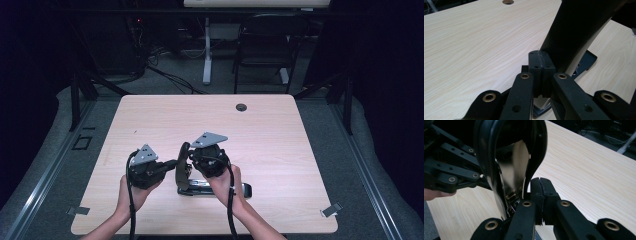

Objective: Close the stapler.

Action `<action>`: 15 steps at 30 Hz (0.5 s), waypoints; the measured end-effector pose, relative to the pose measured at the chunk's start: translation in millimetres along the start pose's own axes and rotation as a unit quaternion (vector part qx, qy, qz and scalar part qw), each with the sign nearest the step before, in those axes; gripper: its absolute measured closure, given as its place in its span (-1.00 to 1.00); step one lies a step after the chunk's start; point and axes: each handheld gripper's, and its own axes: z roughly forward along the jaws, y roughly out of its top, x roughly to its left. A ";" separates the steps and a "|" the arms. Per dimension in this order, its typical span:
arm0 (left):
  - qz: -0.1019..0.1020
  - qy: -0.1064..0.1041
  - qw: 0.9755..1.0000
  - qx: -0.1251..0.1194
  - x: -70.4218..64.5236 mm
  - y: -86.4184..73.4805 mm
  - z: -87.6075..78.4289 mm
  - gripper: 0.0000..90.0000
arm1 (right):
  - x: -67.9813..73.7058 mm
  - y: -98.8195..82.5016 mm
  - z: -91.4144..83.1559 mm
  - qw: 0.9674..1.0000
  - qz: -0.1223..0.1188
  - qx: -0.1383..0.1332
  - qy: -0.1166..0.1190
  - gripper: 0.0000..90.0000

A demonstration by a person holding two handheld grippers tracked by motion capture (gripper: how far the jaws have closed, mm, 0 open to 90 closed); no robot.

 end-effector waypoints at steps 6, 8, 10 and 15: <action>0.008 -0.007 1.000 0.008 -5.3 1.4 10.0 1.00 | -11.8 -10.3 -5.4 1.000 0.020 0.001 -0.005 0.99; 0.011 -0.009 1.000 0.012 -6.8 1.7 13.2 1.00 | -14.9 -13.9 -7.0 1.000 0.026 -0.002 -0.008 1.00; 0.015 -0.010 1.000 0.014 -8.3 2.4 15.4 1.00 | -18.2 -17.9 -8.8 0.999 0.031 0.002 -0.011 1.00; 0.016 -0.014 1.000 0.017 -11.1 2.4 20.7 1.00 | -26.6 -28.7 -12.9 0.999 0.046 0.003 -0.012 1.00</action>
